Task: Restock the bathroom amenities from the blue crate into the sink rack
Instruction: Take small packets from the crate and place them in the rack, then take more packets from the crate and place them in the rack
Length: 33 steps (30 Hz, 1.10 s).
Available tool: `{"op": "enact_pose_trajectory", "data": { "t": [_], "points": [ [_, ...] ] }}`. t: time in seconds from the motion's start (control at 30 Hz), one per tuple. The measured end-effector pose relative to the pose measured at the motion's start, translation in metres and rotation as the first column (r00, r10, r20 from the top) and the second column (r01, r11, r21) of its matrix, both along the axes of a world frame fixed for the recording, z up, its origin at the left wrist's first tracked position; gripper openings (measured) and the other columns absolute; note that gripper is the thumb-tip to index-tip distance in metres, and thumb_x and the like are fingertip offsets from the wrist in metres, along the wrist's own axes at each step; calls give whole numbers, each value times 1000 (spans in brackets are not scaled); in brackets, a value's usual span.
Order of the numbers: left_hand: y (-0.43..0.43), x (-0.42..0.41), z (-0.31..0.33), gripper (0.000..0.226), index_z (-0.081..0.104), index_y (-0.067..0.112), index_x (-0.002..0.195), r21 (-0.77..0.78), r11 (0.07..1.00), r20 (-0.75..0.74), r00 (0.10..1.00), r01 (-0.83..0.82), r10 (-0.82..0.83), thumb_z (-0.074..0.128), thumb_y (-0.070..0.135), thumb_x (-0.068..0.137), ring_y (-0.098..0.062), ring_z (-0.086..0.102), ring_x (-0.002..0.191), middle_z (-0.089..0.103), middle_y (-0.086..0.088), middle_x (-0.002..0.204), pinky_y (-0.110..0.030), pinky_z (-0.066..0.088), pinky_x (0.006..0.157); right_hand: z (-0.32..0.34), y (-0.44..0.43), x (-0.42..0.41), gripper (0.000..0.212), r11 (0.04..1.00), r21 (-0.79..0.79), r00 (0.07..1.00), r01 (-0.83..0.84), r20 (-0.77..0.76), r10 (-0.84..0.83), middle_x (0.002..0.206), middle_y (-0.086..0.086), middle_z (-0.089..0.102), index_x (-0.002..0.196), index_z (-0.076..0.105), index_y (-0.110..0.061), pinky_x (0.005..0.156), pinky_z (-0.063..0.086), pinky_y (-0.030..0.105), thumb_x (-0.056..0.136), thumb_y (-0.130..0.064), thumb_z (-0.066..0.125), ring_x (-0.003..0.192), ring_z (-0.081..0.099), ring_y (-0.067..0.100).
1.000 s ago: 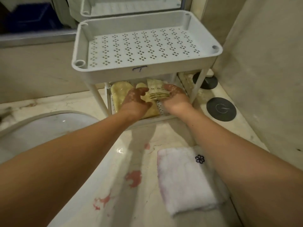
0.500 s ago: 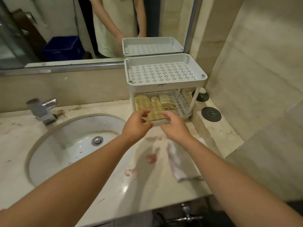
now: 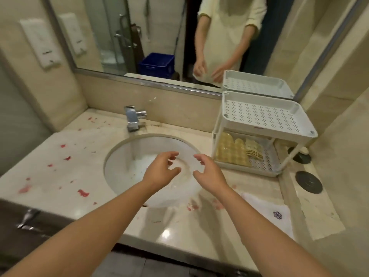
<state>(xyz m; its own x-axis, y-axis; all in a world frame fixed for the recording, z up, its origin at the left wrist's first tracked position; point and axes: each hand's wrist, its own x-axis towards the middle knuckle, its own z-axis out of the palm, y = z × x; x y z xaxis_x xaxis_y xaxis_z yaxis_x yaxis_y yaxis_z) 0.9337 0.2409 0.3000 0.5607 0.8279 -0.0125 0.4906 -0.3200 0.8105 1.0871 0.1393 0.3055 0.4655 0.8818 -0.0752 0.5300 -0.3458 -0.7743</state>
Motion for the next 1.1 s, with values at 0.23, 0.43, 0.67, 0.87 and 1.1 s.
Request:
{"op": "enact_pose_trajectory", "data": {
  "t": [0.23,0.43,0.67,0.87,1.1],
  "points": [
    [9,-71,-1,48,55,33,129,-8,961,-5,961,-277,277,72,28,84,-2,58,99,55,16,113,-27,48,89,-5,51,-46,54,962,-7,961,-274,-23,274,133,-13,51,133,51,-30,89,42,21,83,-13,60,118,49,4],
    [-9,-130,-4,49,53,34,130,-18,850,3,850,-527,527,71,28,85,-2,55,104,55,15,120,-28,47,93,-6,80,-96,55,857,-26,856,-515,-48,514,136,-13,49,136,48,-30,92,41,24,84,-15,59,122,47,5],
    [-47,-191,-5,45,55,35,125,-16,694,-35,694,-720,719,71,29,84,-3,54,107,54,15,119,-30,46,95,-8,91,-163,57,700,-22,701,-713,-50,712,134,-12,50,136,49,-30,91,39,21,82,-16,61,117,49,4],
    [-77,-250,-9,53,55,31,132,-36,566,-56,567,-824,822,74,28,82,-4,54,110,54,12,121,-32,47,100,-8,87,-227,56,585,-22,585,-811,-70,808,132,-12,50,135,49,-30,97,43,27,82,-17,61,124,49,10],
    [-111,-332,-10,53,56,28,132,-37,500,-55,502,-865,863,75,26,83,-6,54,112,54,10,120,-30,46,100,-3,72,-314,60,483,-65,483,-873,18,876,136,-5,52,137,50,-26,99,34,22,79,-18,64,122,51,12]
  ]
}}
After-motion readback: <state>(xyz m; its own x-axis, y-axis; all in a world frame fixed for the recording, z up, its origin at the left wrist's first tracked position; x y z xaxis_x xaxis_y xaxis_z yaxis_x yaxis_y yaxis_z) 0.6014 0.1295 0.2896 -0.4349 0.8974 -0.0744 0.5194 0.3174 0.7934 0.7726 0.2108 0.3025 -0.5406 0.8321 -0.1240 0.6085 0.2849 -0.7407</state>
